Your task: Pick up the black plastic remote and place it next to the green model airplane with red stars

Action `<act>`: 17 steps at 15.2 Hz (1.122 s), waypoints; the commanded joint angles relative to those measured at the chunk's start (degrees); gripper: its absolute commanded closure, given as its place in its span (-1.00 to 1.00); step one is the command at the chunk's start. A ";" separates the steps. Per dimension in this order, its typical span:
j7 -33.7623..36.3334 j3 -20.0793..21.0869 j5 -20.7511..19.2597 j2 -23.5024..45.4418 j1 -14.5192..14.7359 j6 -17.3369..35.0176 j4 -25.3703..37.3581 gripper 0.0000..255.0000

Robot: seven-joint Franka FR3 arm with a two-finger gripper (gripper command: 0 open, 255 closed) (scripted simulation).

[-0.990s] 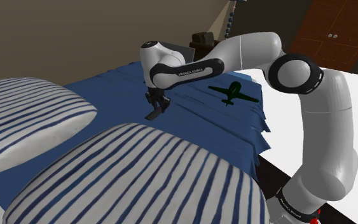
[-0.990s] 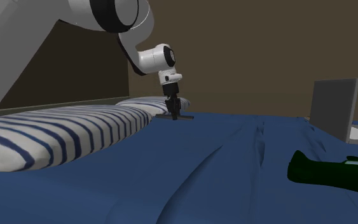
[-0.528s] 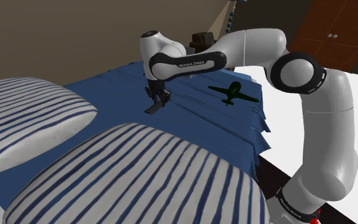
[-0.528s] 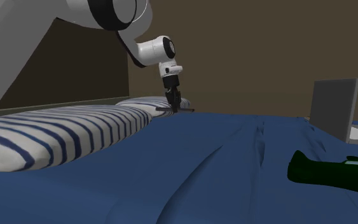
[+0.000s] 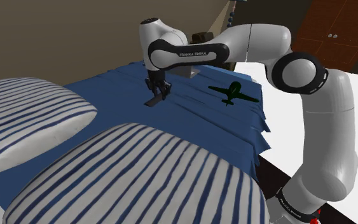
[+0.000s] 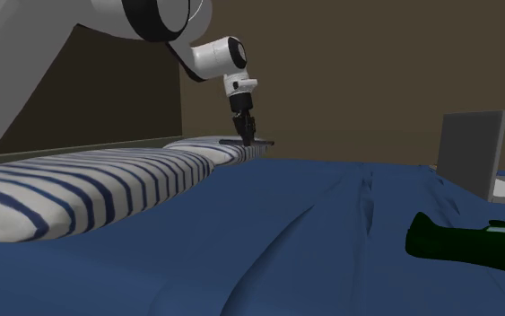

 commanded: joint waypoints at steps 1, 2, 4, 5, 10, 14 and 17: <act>-0.22 0.07 0.14 -0.27 0.05 -0.76 0.53 1.00; -0.75 0.31 0.99 -2.75 -1.76 0.84 -3.25 1.00; -2.17 0.62 2.69 -7.41 -5.12 3.76 -10.06 1.00; -3.03 0.68 3.57 -9.62 -6.67 5.11 -13.16 1.00; -8.62 0.00 8.07 -19.86 -13.19 10.95 -26.45 1.00; -14.17 -1.75 11.51 -27.17 -17.00 14.67 -35.13 1.00; -18.65 -3.67 13.75 -32.09 -19.15 16.96 -40.74 1.00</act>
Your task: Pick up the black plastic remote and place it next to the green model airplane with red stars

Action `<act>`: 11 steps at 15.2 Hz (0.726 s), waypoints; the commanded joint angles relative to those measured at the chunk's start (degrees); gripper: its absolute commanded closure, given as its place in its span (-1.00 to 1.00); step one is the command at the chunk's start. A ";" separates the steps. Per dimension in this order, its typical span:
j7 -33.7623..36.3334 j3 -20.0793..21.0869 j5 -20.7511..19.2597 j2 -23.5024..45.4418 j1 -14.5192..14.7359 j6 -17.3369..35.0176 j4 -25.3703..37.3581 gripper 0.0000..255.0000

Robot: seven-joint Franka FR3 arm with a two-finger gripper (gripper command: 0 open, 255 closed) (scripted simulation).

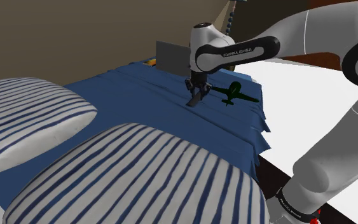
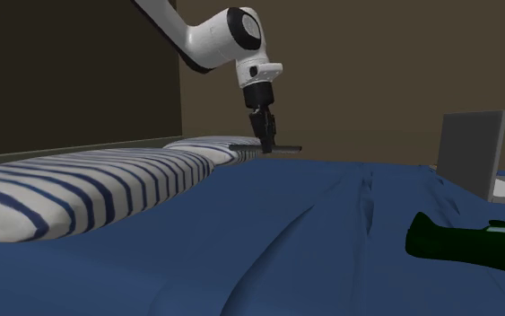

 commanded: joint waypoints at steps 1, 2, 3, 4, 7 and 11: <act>-3.39 -1.45 1.48 -3.23 -1.45 1.22 -3.36 1.00; -4.92 -2.22 2.08 -4.69 -2.03 1.85 -5.01 1.00; -6.45 -3.04 2.63 -6.10 -2.56 2.45 -6.58 1.00; -7.97 -3.89 3.11 -7.44 -3.07 3.02 -8.09 1.00; -12.53 -6.57 4.25 -11.11 -4.51 4.53 -12.19 1.00; -18.52 -10.46 5.01 -15.16 -6.30 6.22 -16.74 1.00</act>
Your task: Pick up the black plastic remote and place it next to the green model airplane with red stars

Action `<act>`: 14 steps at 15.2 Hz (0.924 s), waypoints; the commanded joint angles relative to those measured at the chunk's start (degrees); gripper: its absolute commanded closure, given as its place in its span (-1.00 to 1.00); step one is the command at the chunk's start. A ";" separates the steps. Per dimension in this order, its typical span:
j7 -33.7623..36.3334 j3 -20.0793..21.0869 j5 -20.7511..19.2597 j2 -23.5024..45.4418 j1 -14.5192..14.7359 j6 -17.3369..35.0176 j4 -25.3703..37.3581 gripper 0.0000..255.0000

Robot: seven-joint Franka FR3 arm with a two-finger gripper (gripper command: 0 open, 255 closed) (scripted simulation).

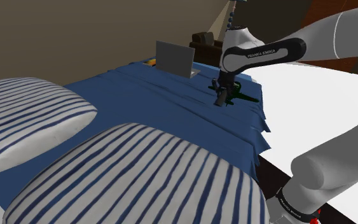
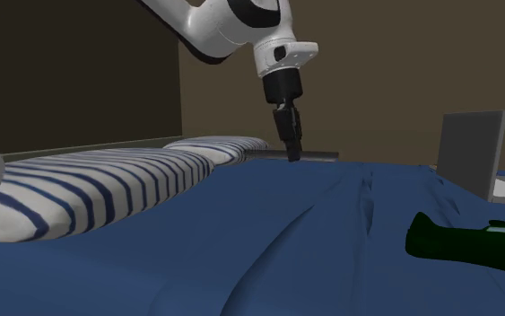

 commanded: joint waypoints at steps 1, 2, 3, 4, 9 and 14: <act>-3.41 -2.20 0.40 -2.48 -0.99 1.11 -2.92 1.00; -4.89 -3.21 0.43 -3.29 -1.46 1.48 -3.82 1.00; -6.36 -4.24 0.43 -4.04 -1.94 1.83 -4.67 1.00; -7.82 -5.28 0.38 -4.72 -2.41 2.17 -5.45 1.00; -15.13 -10.55 -0.27 -7.22 -5.01 3.77 -8.36 1.00; -17.65 -12.72 -1.00 -7.07 -6.24 6.79 -10.78 1.00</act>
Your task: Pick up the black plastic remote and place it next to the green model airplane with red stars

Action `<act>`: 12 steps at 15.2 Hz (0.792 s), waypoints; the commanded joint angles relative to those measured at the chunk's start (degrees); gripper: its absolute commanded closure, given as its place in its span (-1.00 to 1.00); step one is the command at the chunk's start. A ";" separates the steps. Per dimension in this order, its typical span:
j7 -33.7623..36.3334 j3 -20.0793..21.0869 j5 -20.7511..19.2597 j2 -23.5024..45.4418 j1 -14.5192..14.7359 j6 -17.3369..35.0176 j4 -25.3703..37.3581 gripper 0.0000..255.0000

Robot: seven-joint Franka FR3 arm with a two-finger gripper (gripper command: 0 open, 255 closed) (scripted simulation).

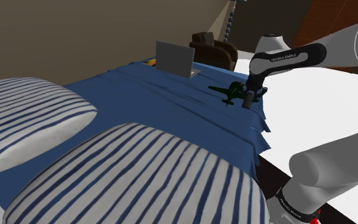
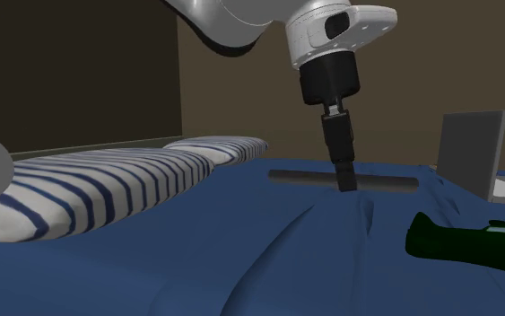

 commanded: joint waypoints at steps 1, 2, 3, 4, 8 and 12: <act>0.08 -0.12 -0.24 0.39 -0.14 1.58 -1.14 1.00; 0.26 -0.10 -0.37 0.68 -0.18 2.39 -1.67 1.00; 0.44 -0.08 -0.50 0.98 -0.23 3.20 -2.20 1.00; 0.63 -0.06 -0.64 1.29 -0.27 4.01 -2.71 1.00; 1.43 0.04 -1.26 2.71 -0.49 7.30 -4.63 1.00; 2.34 0.17 -2.01 4.38 -0.77 10.63 -6.36 1.00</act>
